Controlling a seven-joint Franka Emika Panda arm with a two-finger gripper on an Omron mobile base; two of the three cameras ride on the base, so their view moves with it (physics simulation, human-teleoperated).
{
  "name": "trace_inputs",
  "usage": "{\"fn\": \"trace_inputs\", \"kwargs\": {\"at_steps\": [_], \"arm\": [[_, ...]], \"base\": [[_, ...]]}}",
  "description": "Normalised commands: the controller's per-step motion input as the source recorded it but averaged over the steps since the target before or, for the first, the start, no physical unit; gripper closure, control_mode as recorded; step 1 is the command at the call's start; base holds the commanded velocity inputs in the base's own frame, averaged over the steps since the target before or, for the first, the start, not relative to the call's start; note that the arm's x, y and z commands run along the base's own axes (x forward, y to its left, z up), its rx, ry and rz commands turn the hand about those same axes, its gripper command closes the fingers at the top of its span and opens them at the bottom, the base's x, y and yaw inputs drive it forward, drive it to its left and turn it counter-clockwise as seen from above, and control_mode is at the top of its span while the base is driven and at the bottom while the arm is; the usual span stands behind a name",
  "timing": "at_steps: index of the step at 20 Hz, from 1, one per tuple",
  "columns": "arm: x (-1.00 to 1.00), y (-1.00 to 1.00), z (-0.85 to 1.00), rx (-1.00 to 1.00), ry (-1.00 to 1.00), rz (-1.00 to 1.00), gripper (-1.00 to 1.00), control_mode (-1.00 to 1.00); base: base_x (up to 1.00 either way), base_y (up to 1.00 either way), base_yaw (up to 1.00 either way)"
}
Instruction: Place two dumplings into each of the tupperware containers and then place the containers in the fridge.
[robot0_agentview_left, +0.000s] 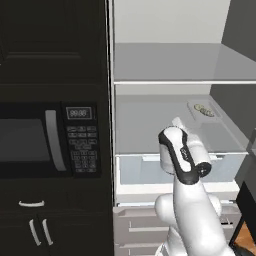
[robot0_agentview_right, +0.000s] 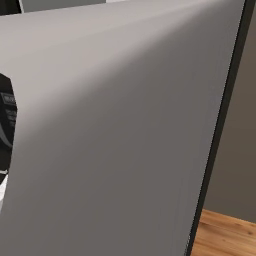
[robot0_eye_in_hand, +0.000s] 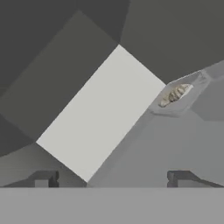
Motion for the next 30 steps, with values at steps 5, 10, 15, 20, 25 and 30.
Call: {"fn": "trace_inputs", "kwargs": {"at_steps": [5,10,15,20,25,30], "arm": [[-1.0,0.16,0.35,-0.34,0.25,0.35,-1.0,-1.0],[-0.59,-0.39,0.53,-0.03,0.21,0.22,-1.0,-1.0],[0.0,-0.95,0.6,0.39,-0.08,0.01,-1.0,-1.0],[-0.18,-0.47,0.0,-0.01,-0.25,0.02,-1.0,-1.0],[-0.36,-0.83,0.0,-0.58,-0.22,0.0,-1.0,-1.0],[-0.15,-0.55,0.0,-0.77,-0.02,0.0,-1.0,-1.0]], "base": [[0.0,0.0,0.0],[0.0,0.0,0.0],[0.0,0.0,0.0],[0.0,0.0,0.0],[0.0,0.0,0.0],[0.0,0.0,0.0]]}}
